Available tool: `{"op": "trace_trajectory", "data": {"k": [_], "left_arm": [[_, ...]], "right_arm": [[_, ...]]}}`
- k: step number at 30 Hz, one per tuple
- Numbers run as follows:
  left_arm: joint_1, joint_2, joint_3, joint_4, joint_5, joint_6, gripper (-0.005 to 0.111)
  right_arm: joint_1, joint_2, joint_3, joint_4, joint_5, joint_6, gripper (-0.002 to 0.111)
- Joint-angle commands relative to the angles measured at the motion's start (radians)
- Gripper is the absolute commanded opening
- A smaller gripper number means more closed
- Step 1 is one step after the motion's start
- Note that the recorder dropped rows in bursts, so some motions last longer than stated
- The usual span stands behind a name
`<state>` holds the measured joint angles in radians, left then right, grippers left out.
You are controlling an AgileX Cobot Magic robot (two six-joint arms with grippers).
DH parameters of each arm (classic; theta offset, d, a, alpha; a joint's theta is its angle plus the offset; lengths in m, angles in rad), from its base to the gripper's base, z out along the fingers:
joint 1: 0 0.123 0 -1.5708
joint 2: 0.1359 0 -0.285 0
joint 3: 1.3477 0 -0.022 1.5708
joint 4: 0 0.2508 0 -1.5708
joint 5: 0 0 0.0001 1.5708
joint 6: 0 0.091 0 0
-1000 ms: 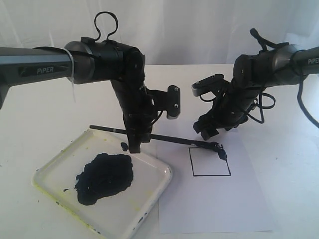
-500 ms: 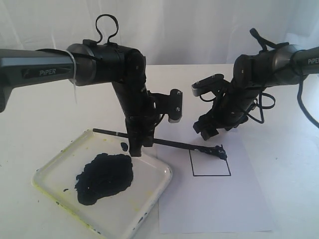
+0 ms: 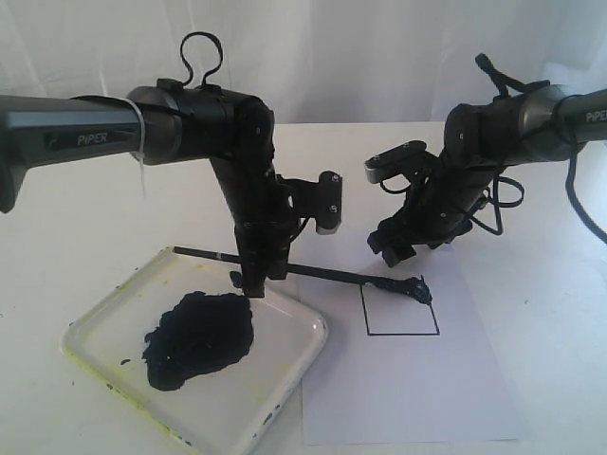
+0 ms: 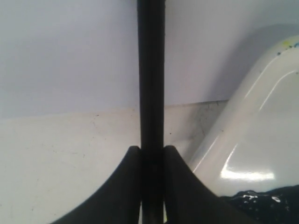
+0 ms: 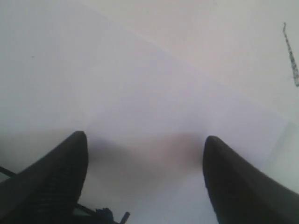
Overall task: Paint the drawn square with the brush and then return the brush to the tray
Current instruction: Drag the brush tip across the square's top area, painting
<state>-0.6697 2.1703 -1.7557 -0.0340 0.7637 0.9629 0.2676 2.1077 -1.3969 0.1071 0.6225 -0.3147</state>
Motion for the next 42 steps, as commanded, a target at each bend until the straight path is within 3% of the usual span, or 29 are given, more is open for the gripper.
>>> {"op": "trace_trajectory", "data": {"k": [1,11,42], "left_arm": [[0.009,-0.007,-0.003,-0.009,0.025,0.002,0.0],[0.009,-0.007,-0.003,0.015,0.101,0.001,0.0],[0.009,-0.042,-0.003,0.139,0.136,-0.059,0.0]], "right_arm": [[0.0,0.011,0.002,-0.008,0.0,0.003,0.066],[0.0,0.011,0.002,-0.008,0.0,0.003,0.066],[0.0,0.011,0.002,-0.011,0.0,0.014,0.066]]}}
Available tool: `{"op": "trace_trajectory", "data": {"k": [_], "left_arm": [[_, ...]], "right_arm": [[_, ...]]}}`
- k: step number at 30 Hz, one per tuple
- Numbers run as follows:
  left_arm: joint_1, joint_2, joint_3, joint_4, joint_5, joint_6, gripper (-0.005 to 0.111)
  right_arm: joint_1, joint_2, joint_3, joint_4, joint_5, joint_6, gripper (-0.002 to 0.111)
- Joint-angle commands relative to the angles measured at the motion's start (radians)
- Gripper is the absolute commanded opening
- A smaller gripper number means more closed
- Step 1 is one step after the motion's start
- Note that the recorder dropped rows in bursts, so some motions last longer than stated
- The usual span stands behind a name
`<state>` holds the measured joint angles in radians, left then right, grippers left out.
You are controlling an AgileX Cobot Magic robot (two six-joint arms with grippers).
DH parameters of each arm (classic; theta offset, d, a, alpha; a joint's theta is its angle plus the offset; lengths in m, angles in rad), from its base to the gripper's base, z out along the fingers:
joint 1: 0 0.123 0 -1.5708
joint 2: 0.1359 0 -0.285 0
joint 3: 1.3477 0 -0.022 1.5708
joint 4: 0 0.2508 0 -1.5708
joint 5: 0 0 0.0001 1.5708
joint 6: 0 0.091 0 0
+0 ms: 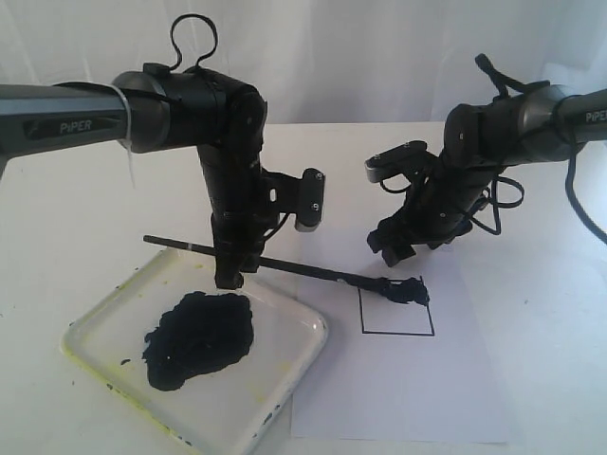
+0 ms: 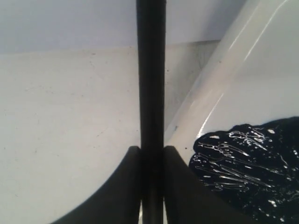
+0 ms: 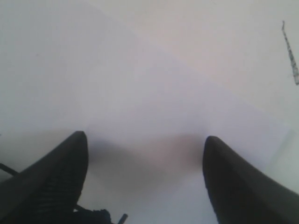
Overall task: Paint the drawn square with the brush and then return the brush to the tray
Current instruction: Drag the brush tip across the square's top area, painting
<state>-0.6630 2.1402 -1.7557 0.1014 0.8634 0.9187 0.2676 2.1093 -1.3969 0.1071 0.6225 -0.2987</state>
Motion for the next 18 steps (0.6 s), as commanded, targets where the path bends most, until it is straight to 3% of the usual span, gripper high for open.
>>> {"op": "trace_trajectory", "data": {"k": [1,7,18], "left_arm": [[0.003,-0.012,-0.003,0.003,0.038,-0.019,0.0],[0.007,-0.01,-0.003,0.069,0.042,-0.056,0.0],[0.034,-0.008,-0.003,0.035,0.046,-0.052,0.0]], "right_arm": [[0.0,0.009,0.002,-0.011,0.0,-0.002,0.066],[0.0,0.009,0.002,-0.011,0.0,-0.002,0.066],[0.0,0.009,0.002,-0.011,-0.004,-0.009,0.066]]}}
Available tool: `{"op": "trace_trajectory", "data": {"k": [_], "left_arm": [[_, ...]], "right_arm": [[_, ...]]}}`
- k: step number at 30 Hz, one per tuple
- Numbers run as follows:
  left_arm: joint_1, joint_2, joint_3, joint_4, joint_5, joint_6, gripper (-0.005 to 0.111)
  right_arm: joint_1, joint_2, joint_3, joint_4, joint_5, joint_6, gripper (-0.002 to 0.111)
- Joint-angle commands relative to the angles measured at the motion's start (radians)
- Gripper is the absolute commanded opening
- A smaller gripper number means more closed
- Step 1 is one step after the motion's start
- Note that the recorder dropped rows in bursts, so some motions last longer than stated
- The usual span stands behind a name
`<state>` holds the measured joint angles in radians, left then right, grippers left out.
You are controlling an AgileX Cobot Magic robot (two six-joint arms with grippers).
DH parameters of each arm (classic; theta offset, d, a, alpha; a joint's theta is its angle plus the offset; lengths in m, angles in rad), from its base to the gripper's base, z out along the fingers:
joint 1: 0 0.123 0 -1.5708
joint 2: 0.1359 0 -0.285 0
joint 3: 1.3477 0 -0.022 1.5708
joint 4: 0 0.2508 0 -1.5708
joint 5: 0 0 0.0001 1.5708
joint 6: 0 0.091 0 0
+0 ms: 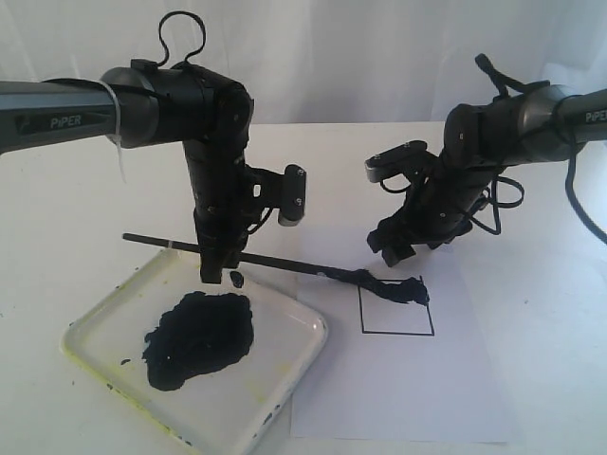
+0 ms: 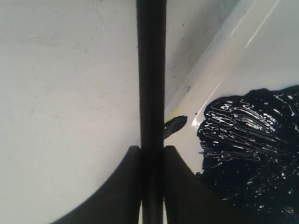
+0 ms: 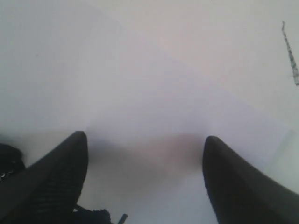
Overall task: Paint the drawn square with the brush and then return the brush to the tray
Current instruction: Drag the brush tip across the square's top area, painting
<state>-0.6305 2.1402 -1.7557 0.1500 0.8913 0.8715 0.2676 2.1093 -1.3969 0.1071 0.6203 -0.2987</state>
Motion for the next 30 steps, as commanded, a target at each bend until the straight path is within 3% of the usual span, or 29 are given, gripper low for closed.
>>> {"op": "trace_trajectory", "data": {"k": [1,30], "left_arm": [[0.001,-0.008,-0.003,-0.016,0.015,-0.005,0.0],[-0.001,-0.028,-0.003,-0.093,0.17,0.049,0.0]], "right_arm": [[0.0,0.009,0.002,-0.011,-0.002,-0.009,0.066],[0.0,0.009,0.002,-0.011,-0.005,-0.01,0.066]]}}
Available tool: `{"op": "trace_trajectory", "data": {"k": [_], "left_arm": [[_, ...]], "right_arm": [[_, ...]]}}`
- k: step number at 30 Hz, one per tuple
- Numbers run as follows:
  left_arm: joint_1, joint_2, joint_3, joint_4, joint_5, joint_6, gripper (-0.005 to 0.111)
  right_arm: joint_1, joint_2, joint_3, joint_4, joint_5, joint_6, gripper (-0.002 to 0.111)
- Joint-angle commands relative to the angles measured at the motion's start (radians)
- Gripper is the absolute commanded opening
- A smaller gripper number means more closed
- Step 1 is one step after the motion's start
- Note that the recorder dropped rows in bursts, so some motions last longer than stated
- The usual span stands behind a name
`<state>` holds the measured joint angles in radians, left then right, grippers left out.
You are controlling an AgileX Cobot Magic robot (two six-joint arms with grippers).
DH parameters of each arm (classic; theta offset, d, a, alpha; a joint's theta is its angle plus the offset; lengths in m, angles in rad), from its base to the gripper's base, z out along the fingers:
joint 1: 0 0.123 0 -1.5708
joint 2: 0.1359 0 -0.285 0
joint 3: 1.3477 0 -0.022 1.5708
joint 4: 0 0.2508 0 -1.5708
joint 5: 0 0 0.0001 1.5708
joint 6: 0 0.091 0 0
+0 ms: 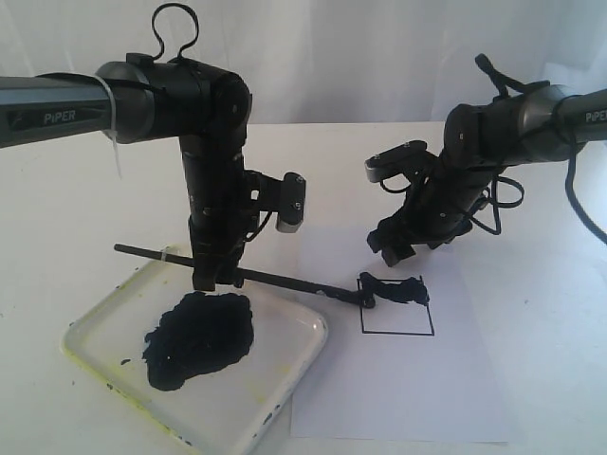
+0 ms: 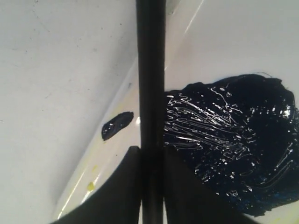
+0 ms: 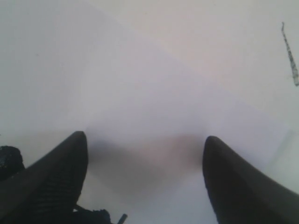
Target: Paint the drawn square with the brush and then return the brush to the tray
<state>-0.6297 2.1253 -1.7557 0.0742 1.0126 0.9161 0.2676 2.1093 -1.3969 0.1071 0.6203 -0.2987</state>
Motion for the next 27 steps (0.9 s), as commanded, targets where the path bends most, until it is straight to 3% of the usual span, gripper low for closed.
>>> {"op": "trace_trajectory", "data": {"k": [1,10,27], "left_arm": [[-0.001,-0.013,-0.003,-0.018,0.06,0.011,0.0],[-0.001,-0.013,-0.003,-0.009,-0.04,-0.029,0.0],[0.002,0.008,-0.003,0.019,-0.045,-0.028,0.0]], "right_arm": [[0.0,0.009,0.002,-0.011,-0.005,-0.01,0.066],[0.0,0.009,0.002,-0.011,-0.005,-0.01,0.066],[0.0,0.009,0.002,-0.011,-0.005,-0.01,0.066]]}}
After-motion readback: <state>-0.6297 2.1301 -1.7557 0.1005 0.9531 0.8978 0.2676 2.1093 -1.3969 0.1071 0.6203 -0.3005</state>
